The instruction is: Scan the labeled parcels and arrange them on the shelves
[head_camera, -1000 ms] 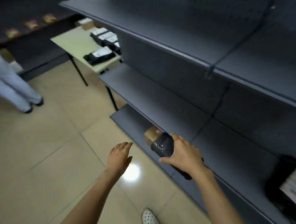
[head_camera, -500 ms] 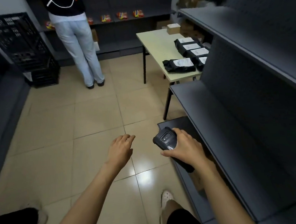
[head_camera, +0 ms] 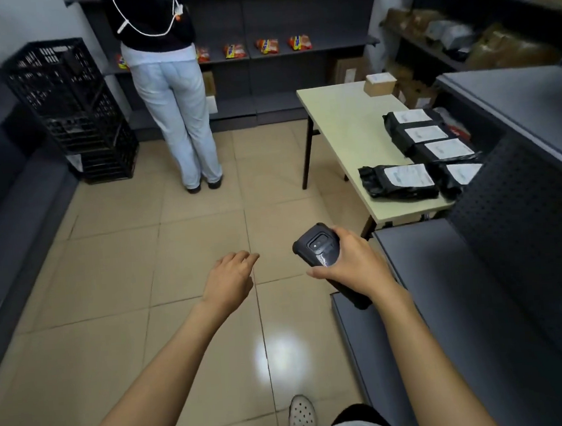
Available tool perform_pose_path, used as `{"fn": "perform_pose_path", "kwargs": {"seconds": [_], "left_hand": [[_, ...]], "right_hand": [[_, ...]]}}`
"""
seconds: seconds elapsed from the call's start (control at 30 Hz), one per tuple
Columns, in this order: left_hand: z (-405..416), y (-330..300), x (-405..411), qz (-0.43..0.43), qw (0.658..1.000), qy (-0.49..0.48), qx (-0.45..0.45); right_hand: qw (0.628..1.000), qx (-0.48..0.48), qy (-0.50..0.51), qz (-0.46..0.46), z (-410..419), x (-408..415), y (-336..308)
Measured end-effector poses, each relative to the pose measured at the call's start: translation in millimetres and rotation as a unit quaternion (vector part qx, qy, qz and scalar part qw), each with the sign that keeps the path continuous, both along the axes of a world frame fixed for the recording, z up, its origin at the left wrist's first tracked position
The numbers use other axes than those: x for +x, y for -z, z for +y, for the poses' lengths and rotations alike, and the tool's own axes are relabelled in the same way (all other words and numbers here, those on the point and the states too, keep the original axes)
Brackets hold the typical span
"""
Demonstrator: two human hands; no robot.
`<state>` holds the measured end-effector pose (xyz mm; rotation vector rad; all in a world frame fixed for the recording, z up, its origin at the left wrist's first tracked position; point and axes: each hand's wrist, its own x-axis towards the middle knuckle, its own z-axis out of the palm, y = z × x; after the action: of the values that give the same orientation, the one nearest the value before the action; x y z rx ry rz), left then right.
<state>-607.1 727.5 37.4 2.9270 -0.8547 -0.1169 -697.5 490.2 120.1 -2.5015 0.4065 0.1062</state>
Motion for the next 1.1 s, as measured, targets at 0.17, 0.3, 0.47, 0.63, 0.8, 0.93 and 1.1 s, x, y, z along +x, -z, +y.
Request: {"fn": "perform_pose_path", "kwargs": {"seconds": [0.17, 0.3, 0.47, 0.63, 0.8, 0.93, 1.1], "left_hand": [[-27, -1, 97, 0.004, 1.0, 0.008, -0.003], [-58, 8, 182, 0.015, 0.999, 0.048, -0.009], [-115, 14, 305, 0.012, 0.991, 0.132, 0.008], [-165, 2, 420, 0.007, 0.975, 0.223, 0.011], [-226, 3, 498, 0.014, 0.954, 0.299, 0.019], [-281, 15, 528, 0.036, 0.931, 0.362, 0.014], [-354, 23, 571, 0.04, 0.907, 0.42, 0.009]], "right_hand": [[1.0, -0.008, 0.006, 0.013, -14, 81, 3], [0.999, -0.009, 0.037, 0.031, -33, 146, 15], [0.993, -0.003, 0.113, 0.021, -65, 242, 20], [0.978, 0.01, 0.206, 0.009, -87, 326, 10], [0.959, 0.015, 0.282, 0.029, -104, 364, 17], [0.936, 0.024, 0.347, 0.052, -129, 381, 24], [0.913, 0.035, 0.404, 0.05, -177, 418, 30]]}}
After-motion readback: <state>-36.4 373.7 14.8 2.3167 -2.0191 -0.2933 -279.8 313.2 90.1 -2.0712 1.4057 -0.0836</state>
